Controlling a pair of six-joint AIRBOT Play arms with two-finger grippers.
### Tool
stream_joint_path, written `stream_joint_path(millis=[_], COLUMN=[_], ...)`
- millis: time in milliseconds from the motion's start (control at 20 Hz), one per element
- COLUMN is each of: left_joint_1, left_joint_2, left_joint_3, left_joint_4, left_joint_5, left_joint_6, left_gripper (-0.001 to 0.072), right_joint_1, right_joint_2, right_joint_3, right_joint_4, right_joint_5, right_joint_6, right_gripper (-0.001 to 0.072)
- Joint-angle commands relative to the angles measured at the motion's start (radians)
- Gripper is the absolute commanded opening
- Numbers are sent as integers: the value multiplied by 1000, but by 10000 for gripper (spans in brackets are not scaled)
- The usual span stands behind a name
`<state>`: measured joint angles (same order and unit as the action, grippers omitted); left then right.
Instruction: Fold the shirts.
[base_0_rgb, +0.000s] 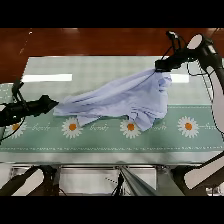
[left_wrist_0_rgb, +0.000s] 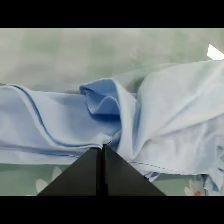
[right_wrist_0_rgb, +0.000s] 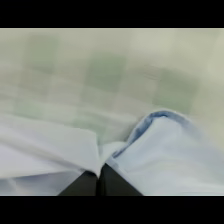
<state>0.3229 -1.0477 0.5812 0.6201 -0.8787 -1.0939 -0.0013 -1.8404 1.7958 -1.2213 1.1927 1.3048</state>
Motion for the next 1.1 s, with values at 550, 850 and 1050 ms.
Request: stream_joint_path(millis=[550,850,1050], left_joint_1=[223,293,293], left_joint_2=[-111,-194,-292], left_joint_3=[238,71,76], left_joint_4=[257,303,211], left_joint_5=[-243,-280,-247], left_joint_6=[-23,-6,21], left_gripper=[528,608,603], right_joint_1=[-93,-179,-178], right_joint_2=[174,173,173], right_joint_3=[1,1,1], right_joint_4=[-196,-132,-124], right_joint_5=[167,229,230], right_joint_6=[21,22,22], right_gripper=[345,345,345])
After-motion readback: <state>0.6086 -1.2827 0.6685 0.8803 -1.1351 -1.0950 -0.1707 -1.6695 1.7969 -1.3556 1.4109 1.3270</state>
